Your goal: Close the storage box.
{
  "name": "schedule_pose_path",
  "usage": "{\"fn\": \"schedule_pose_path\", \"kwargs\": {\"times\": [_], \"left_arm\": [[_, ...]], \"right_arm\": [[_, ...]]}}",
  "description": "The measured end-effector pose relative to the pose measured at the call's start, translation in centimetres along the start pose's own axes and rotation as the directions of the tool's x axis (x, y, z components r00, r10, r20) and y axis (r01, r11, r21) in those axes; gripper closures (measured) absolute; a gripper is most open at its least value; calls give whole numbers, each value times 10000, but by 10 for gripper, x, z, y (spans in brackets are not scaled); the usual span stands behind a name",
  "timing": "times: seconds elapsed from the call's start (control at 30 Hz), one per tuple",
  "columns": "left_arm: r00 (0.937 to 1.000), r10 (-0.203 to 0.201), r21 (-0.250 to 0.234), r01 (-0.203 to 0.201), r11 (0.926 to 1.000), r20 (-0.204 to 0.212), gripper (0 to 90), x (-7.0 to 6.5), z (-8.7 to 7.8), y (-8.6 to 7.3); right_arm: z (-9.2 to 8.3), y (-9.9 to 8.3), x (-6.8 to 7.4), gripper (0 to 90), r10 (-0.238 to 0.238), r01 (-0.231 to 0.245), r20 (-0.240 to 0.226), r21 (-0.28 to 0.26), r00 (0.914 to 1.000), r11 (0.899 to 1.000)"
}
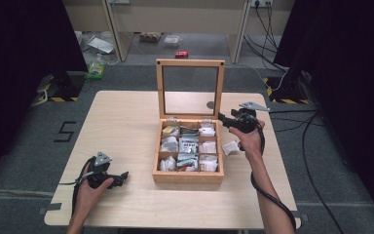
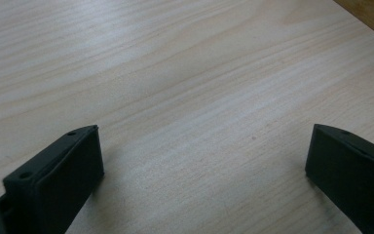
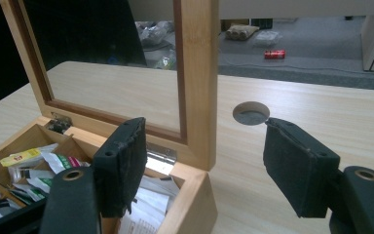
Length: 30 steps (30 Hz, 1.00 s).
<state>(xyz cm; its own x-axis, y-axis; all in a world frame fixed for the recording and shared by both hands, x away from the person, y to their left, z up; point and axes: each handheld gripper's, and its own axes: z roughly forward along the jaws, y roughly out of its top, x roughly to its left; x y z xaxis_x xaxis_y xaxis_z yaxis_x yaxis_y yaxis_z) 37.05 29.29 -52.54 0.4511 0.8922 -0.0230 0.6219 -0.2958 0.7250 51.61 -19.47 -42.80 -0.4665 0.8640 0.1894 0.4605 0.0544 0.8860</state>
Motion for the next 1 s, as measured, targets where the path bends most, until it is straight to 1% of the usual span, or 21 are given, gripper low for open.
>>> {"fn": "schedule_pose_path", "kwargs": {"times": [0.17,0.3,0.47,0.6,0.63,0.73,0.83,0.93,1.0], "left_arm": [[10000,4,0,-4,10000,-2,0,0,0,0],[10000,2,-2,-2,10000,-3,0,0,0,0],[10000,3,-3,-3,10000,0,0,0,0,0],[10000,4,-1,-4,10000,-6,0,0,0,0],[10000,5,-1,-5,10000,-5,0,0,0,0],[10000,1,-4,-1,10000,-6,0,0,0,0],[10000,4,-1,-4,10000,-5,0,0,0,0],[10000,3,-5,-3,10000,-9,0,0,0,0],[10000,4,-4,-4,10000,-9,0,0,0,0]], "right_arm": [[7,2,2,332,162,-164,124,134,9998,9998],[13,3,1,337,53,-58,186,242,9998,9997],[19,4,-1,349,69,-75,226,253,9997,9997],[22,5,-3,361,17,-20,145,217,9999,9998],[23,5,-2,369,70,-74,149,240,9999,9997],[25,6,-3,389,-76,71,175,267,9998,9996],[29,7,-3,430,-321,314,187,327,9993,9990],[31,7,-2,447,-320,316,120,348,9994,9989],[35,8,-1,463,-469,467,69,373,9989,9982]]}}
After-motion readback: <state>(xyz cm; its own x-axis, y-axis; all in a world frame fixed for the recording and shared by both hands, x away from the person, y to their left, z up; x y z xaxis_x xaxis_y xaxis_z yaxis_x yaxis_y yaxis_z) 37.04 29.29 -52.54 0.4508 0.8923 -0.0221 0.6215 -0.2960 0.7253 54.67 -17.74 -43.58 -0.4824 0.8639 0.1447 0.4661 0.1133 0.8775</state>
